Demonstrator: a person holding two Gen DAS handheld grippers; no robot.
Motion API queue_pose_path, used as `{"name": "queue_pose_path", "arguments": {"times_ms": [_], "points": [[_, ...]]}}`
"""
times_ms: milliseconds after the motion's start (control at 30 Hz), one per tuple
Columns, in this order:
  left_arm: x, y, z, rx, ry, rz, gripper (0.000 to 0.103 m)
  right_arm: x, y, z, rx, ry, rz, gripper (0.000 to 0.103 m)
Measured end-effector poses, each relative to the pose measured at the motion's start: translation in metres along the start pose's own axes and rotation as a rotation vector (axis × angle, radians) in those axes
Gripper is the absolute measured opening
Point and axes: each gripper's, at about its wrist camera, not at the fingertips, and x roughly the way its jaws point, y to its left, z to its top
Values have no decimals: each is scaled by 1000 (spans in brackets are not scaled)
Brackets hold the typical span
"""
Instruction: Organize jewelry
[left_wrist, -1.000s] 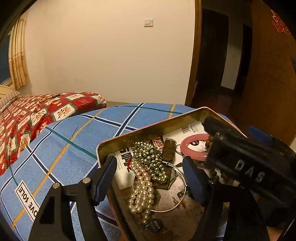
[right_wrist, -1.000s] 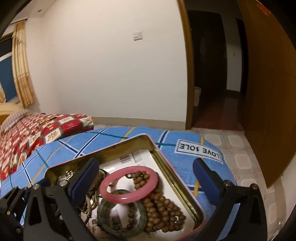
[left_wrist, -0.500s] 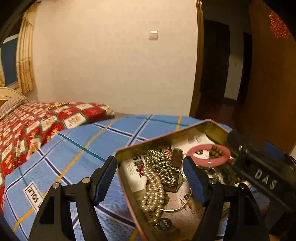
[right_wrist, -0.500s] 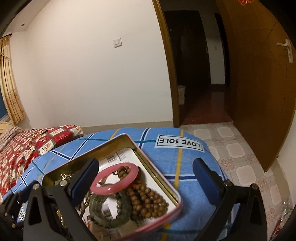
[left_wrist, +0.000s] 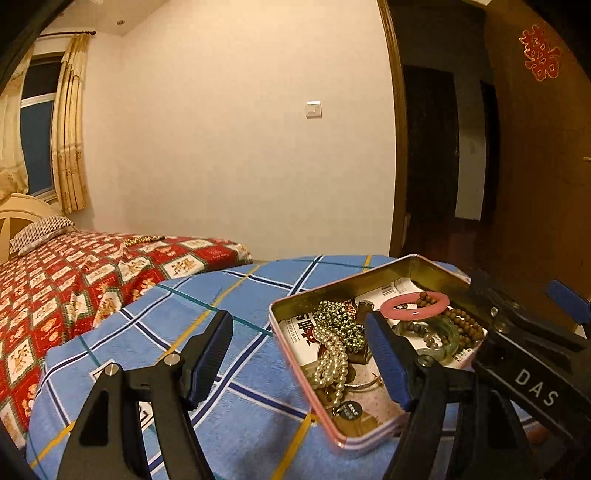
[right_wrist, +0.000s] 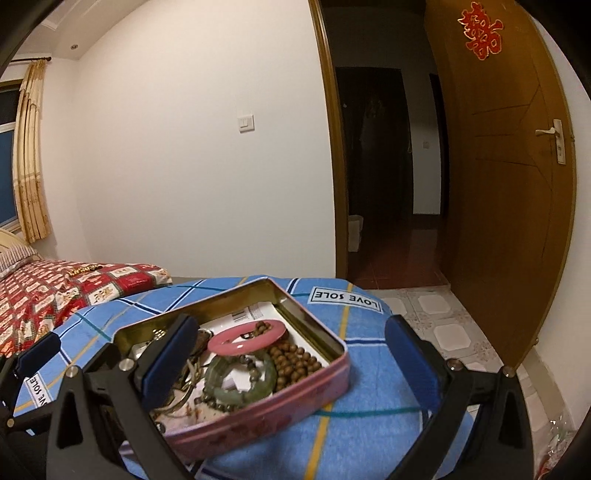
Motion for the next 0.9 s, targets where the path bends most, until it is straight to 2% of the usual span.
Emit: {"name": "queue_pose_path", "arguments": {"times_ms": [200,367,633,900], "points": [[-21,9,-6,-14,-52,-7,74,-31,3,-6,1,-81,5,103],[-30,17,-10,-39,-57,-9,78,-49,4,-8,8,-168,1,103],[-42,17,-13,-27,-93,-14,84,-54,8,-9,-4,-195,-9,103],[-44,18,-14,-24,-91,-8,87,-57,13,-10,-34,-211,-13,103]]}}
